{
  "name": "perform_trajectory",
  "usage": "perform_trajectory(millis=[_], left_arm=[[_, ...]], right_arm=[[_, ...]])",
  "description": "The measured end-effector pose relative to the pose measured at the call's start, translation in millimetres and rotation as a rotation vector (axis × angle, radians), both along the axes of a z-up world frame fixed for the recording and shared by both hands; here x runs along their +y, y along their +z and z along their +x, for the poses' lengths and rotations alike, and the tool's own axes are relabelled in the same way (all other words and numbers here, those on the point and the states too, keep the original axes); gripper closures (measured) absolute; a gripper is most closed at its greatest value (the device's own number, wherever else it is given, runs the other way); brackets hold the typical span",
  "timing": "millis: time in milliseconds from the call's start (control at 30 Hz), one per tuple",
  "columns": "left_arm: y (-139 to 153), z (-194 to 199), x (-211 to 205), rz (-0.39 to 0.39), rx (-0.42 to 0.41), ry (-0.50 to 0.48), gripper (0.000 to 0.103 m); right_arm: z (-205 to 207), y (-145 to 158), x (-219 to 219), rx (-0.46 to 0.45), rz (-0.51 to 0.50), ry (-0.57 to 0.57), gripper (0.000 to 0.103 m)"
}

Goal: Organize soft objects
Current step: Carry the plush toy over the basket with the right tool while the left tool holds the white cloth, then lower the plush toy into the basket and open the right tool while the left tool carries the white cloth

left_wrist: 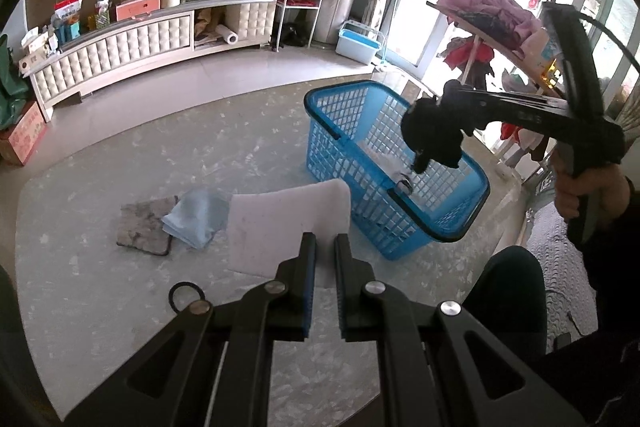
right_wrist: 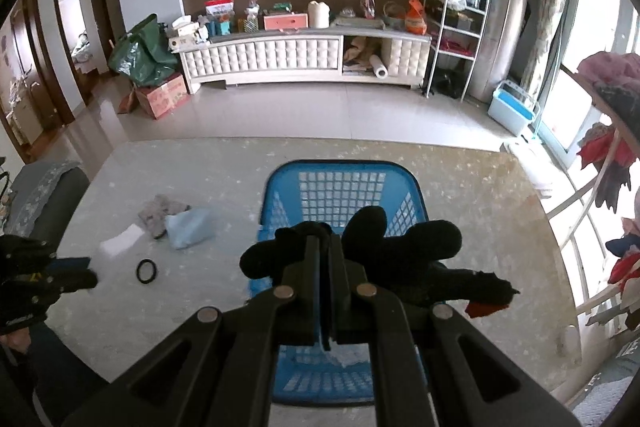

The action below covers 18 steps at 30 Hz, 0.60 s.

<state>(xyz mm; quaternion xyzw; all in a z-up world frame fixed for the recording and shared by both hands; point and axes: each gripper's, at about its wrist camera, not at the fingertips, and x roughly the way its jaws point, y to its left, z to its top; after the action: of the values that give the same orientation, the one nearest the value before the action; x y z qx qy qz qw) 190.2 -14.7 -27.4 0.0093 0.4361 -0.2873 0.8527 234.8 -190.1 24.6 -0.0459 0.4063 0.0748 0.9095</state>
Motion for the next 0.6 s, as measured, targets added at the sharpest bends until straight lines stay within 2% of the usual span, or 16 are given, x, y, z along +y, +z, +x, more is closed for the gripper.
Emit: perform_trajectory(millis=[133, 433, 600], left_arm=[[-6.2, 7.4, -2.9, 0.001, 0.016, 0.003, 0.095], [-22.4, 24.7, -9.5, 0.013, 0.046, 0.005, 0.095], [-28.5, 29.9, -6.3, 0.007, 0.063, 0.020, 0.095]], right_arm=[[15.8, -14.8, -6.5, 0.040, 0.028, -0.009, 0.100], [51.6, -71.6, 0.5, 0.210, 0.044, -0.005, 0.100], [62.0, -85.4, -0.6, 0.274, 0.031, -0.013, 0.100]])
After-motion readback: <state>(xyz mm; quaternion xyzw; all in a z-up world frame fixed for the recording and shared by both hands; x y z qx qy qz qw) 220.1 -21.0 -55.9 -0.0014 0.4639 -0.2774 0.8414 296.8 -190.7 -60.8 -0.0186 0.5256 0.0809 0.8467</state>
